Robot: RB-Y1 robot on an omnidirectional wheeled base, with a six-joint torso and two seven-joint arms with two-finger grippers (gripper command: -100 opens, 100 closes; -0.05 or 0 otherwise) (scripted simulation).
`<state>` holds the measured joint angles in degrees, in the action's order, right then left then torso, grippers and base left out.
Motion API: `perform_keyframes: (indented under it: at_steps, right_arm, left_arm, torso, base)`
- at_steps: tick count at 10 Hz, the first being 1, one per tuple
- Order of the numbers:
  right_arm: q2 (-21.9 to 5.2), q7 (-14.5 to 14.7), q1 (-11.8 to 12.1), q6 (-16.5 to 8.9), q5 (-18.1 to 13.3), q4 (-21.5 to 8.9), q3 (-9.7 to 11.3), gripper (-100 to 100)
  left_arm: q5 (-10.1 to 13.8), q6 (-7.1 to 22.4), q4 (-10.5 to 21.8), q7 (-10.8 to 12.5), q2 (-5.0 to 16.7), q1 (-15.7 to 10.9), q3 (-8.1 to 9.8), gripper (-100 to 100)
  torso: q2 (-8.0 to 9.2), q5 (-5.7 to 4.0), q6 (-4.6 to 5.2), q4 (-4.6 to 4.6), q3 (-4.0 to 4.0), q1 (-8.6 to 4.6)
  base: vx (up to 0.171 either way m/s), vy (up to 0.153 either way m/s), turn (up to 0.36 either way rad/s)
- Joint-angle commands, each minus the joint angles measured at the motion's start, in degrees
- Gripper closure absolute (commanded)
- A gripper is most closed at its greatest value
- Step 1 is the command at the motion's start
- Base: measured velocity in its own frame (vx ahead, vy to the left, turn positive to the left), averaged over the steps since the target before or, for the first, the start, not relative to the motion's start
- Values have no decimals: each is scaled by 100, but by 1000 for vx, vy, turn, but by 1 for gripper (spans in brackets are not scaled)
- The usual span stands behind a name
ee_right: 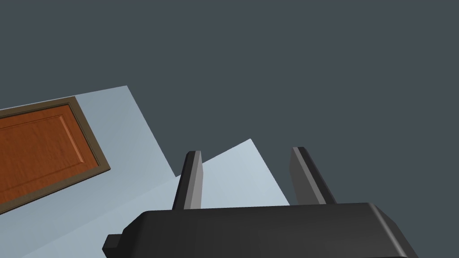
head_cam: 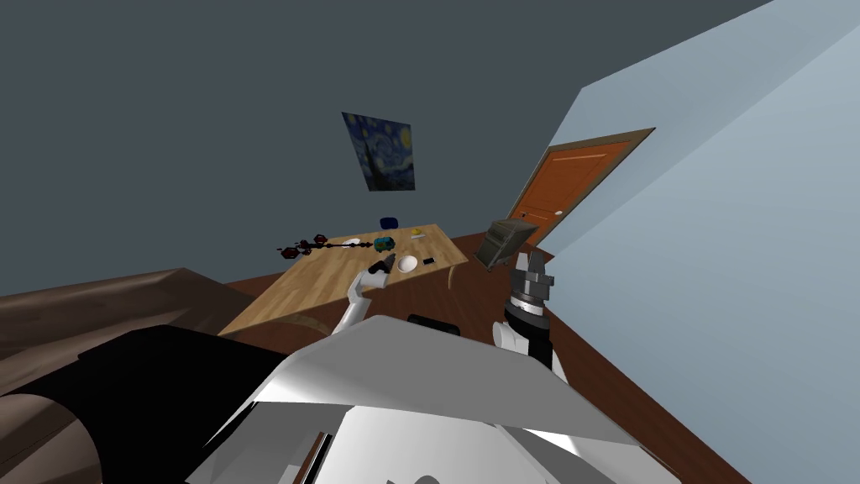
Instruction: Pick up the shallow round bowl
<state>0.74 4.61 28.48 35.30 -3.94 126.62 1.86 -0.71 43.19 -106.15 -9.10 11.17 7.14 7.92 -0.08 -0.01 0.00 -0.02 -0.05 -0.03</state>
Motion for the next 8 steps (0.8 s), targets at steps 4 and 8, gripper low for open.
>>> perform_keyframes:
  at_steps: [4,8]
  right_arm:
    - [0,0,0,0,0,0,0,0]
    - [0,0,0,0,0,0,0,0]
  left_arm:
    - [78,678,376,-59,-7,-228,19,-100]
    - [139,1213,649,-117,-34,-397,20,-100]
  torso:
    - [-1,0,0,0,0,-2]
    - [-4,0,0,-1,-2,1]
  base:
    - [20,-12,12]
    - [27,-7,9]
